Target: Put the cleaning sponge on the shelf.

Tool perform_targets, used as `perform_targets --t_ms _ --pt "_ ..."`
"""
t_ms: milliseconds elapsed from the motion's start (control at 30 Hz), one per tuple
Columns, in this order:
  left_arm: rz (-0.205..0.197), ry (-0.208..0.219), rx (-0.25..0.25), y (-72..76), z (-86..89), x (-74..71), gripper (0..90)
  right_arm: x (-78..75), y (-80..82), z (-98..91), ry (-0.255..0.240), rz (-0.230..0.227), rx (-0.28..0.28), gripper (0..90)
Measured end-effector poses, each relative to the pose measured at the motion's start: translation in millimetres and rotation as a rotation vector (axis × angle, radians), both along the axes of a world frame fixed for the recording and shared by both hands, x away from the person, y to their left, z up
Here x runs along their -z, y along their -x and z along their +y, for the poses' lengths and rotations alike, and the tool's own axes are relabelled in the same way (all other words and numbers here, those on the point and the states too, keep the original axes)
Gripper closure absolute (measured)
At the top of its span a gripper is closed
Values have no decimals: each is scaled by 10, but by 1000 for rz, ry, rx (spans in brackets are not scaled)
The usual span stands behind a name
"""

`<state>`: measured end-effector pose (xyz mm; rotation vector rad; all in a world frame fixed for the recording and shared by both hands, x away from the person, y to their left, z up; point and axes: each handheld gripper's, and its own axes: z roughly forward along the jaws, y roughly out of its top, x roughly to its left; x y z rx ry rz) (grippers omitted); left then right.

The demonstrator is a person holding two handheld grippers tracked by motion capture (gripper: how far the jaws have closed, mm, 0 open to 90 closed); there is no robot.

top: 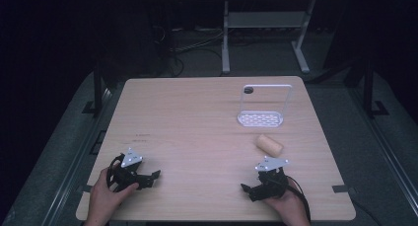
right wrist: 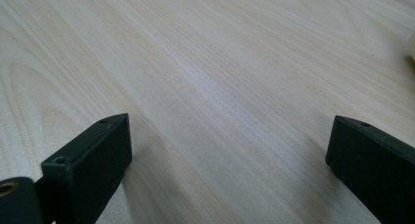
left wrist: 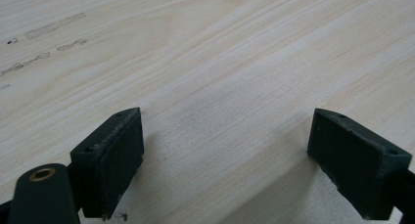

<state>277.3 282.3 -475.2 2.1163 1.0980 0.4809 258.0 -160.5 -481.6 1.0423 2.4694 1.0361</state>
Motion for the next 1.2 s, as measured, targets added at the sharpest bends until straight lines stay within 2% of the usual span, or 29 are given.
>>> perform_targets --t_ms 533,867,1200 --pt "-1 1 0 -1 0 1 129 -8 -1 -15 2 1 -4 42" --pt "0 1 -1 -1 0 1 129 -26 -4 -44 -8 23 -9 43" --pt "-1 1 0 -1 0 1 129 -66 -2 -116 -13 8 -3 43"
